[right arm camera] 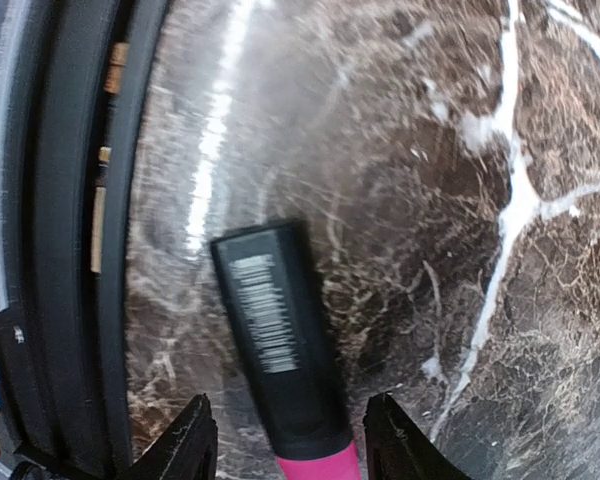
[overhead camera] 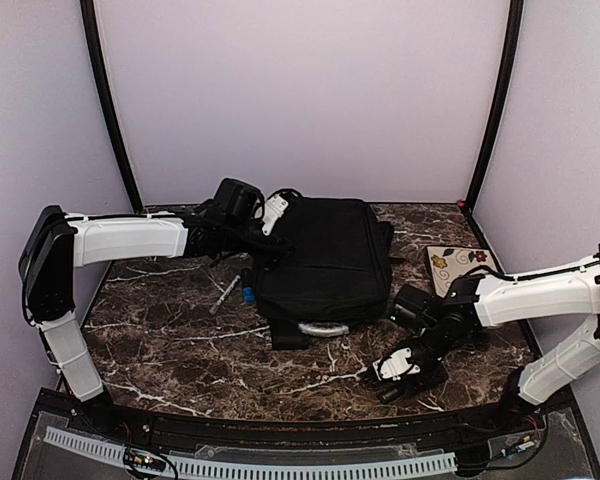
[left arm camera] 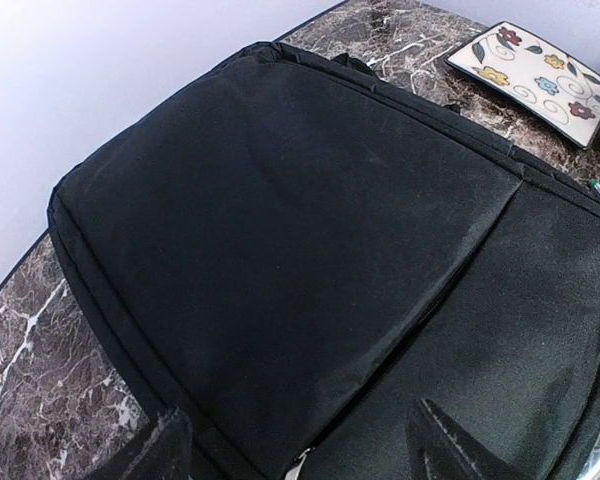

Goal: Pack the student bag
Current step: Pick up the pen from the corner of the board.

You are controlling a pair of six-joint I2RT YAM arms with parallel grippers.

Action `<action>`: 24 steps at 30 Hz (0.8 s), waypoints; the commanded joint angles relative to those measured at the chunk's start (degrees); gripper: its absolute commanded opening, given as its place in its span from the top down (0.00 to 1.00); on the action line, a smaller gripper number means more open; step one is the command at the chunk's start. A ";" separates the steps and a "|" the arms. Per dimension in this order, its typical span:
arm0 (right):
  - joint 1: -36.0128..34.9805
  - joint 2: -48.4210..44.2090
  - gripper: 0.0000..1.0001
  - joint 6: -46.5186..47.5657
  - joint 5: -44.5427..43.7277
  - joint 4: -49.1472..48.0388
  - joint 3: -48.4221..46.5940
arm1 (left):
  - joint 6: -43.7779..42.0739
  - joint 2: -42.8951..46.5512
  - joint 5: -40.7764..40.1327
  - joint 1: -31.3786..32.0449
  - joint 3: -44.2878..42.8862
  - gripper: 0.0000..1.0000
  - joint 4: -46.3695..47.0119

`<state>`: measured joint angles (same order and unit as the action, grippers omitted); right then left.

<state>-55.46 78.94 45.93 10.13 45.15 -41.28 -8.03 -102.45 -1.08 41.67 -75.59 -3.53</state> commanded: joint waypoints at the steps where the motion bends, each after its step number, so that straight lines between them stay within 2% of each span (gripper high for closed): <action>1: -1.32 1.34 0.50 -2.15 -4.90 -4.10 1.05 | 0.04 0.24 1.82 -0.15 0.27 0.26 -0.07; 4: -1.65 1.87 0.56 -2.49 -5.98 -5.01 1.13 | -1.50 -0.29 2.60 -0.10 -0.49 0.31 -0.52; 15: -3.12 4.27 0.74 -4.52 -8.98 -5.84 1.29 | -2.32 -2.23 3.30 -0.10 -2.97 0.31 0.45; 17: -3.15 3.71 0.81 -4.88 -8.46 -4.61 0.42 | -2.61 -3.00 4.39 -0.11 -4.51 0.31 -0.26; 19: -2.84 0.91 0.82 -5.21 -8.60 -3.77 -0.59 | -3.73 -4.23 5.23 -0.15 -6.81 0.32 -1.68; 21: -1.01 -1.72 0.83 -5.22 -7.70 -2.60 -2.73 | -5.85 -5.32 5.91 -0.16 -8.40 0.33 -2.52; 24: 5.39 -3.64 0.84 -4.76 -1.24 0.19 -6.67 | -11.02 -7.46 9.63 -0.08 -10.68 0.36 -4.63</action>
<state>-56.01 78.89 41.41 3.25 42.59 -42.48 -12.71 -108.31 3.70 41.67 -83.05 -4.49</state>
